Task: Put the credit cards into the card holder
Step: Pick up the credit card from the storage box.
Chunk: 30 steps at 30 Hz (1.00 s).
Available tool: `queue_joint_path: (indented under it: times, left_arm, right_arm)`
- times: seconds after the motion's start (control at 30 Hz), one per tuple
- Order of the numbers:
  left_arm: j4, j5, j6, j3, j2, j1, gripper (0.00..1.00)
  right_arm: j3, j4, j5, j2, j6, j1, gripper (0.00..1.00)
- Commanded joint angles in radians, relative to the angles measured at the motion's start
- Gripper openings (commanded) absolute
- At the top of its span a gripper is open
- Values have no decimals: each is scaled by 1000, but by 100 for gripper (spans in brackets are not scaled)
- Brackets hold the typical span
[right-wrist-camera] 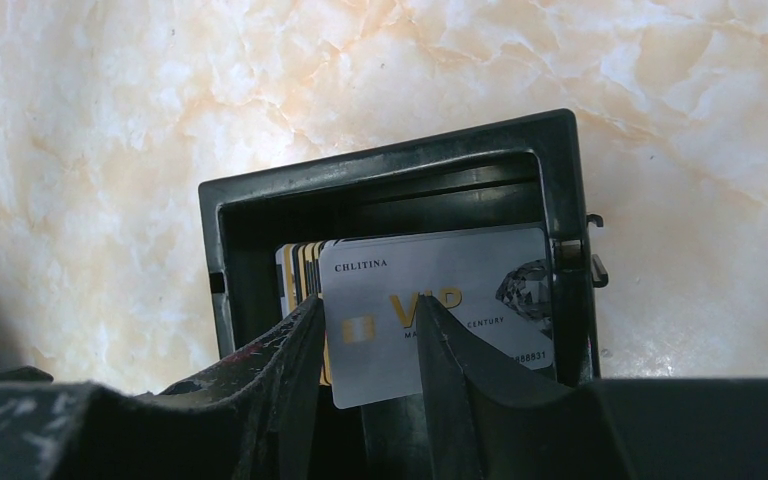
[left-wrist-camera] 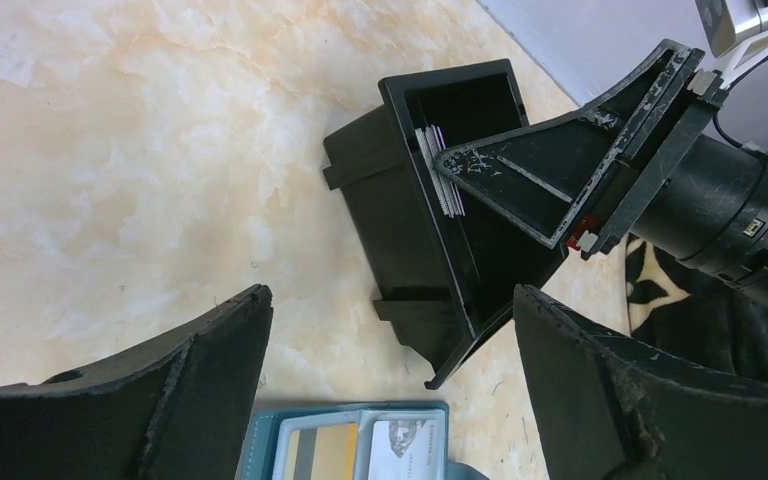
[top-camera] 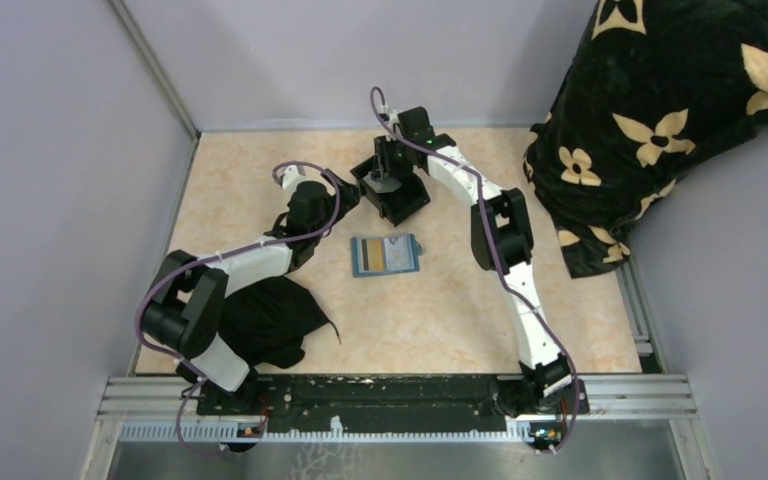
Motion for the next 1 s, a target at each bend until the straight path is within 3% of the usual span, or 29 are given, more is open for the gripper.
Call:
queue_joint_path:
  times: [0.0, 0.97]
  left_arm:
    - [-1, 9, -7, 19, 11, 6, 95]
    - [-1, 22, -18, 16, 9, 4, 95]
  right_arm:
    - [-4, 5, -35, -84, 18, 12, 38]
    - [-12, -19, -49, -133, 5, 16, 27]
